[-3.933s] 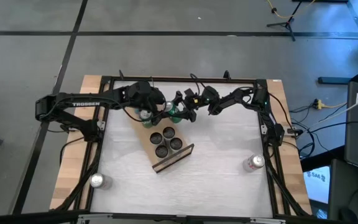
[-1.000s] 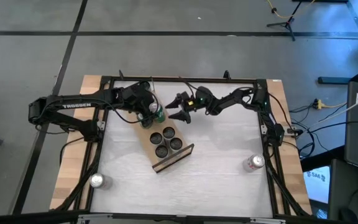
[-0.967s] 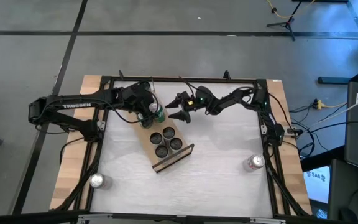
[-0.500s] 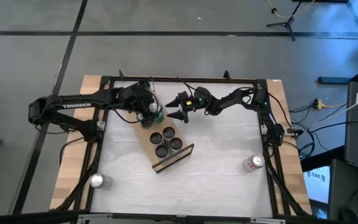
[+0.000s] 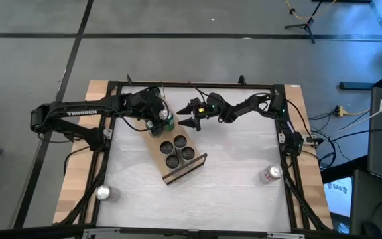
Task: Place canned beverage on shelf
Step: Put the green soda can on the shelf aligned with the other green soda can
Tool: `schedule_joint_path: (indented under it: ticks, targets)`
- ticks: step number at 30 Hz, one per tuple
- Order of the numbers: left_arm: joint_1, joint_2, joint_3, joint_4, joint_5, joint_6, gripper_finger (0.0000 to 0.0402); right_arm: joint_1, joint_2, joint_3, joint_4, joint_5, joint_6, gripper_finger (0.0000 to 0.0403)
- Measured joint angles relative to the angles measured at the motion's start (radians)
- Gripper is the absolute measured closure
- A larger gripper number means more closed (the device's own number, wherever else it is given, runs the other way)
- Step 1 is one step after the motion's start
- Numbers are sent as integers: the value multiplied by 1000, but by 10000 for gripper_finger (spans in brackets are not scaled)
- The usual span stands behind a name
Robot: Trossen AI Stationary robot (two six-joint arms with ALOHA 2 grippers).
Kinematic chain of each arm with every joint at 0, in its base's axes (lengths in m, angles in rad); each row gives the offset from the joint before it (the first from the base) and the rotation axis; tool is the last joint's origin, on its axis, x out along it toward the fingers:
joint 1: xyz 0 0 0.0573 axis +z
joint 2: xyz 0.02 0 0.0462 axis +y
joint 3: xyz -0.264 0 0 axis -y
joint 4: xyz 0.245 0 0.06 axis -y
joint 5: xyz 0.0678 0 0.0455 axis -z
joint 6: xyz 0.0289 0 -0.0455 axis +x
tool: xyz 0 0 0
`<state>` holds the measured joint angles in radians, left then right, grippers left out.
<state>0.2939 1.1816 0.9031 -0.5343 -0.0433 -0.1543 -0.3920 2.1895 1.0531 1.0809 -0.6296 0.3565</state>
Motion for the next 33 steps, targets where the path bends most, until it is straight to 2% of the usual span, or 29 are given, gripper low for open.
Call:
schedule_joint_path:
  ticks: [33]
  targets:
    - [0, 1, 0, 0, 0, 0, 81, 0, 0, 0, 1, -2, -21, 61]
